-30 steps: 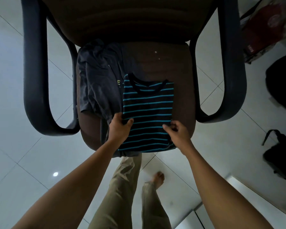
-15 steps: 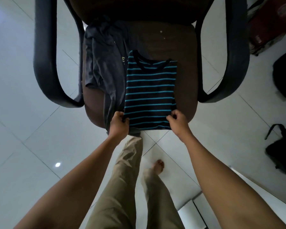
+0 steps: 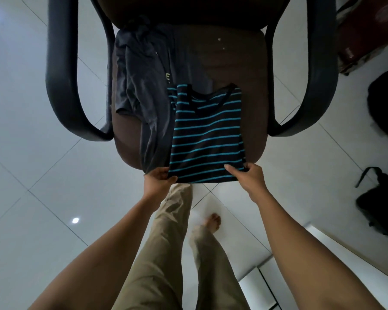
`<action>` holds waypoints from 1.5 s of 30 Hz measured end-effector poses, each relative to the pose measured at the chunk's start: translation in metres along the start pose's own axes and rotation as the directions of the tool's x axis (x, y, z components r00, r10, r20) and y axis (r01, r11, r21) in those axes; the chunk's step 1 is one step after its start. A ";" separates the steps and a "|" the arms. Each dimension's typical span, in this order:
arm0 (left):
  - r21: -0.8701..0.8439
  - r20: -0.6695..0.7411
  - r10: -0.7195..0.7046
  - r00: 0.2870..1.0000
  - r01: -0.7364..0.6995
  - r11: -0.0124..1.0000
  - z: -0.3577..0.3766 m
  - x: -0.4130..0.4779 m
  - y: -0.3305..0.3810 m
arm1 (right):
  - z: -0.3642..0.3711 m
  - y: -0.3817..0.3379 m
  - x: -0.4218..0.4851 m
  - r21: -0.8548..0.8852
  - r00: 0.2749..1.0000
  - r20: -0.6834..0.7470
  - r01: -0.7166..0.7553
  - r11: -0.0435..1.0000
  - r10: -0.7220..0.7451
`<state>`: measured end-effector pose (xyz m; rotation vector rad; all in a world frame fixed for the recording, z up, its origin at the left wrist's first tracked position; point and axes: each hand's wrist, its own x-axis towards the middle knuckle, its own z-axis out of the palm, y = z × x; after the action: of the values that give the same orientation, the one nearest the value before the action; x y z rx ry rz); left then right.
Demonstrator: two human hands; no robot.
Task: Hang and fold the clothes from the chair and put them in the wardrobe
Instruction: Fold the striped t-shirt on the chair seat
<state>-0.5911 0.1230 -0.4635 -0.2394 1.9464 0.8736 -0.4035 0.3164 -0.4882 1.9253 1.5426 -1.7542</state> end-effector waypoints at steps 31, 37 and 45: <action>0.075 -0.147 0.421 0.895 -0.415 0.907 0.022 0.111 0.127 | 0.001 -0.146 0.116 -0.236 0.912 -0.057 0.384 0.893 -0.407; 0.006 -0.022 0.366 0.930 -0.366 0.931 0.024 0.112 0.128 | 0.002 -0.139 0.116 -0.115 0.949 -0.065 0.301 0.947 -0.310; 0.125 -0.094 0.433 0.896 -0.421 0.898 0.007 0.107 0.117 | 0.012 -0.132 0.106 -0.205 0.905 -0.153 0.365 0.908 -0.398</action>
<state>-0.7006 0.2325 -0.4987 0.2142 2.1919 1.0555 -0.5253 0.4324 -0.5078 1.8461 2.1916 -1.5243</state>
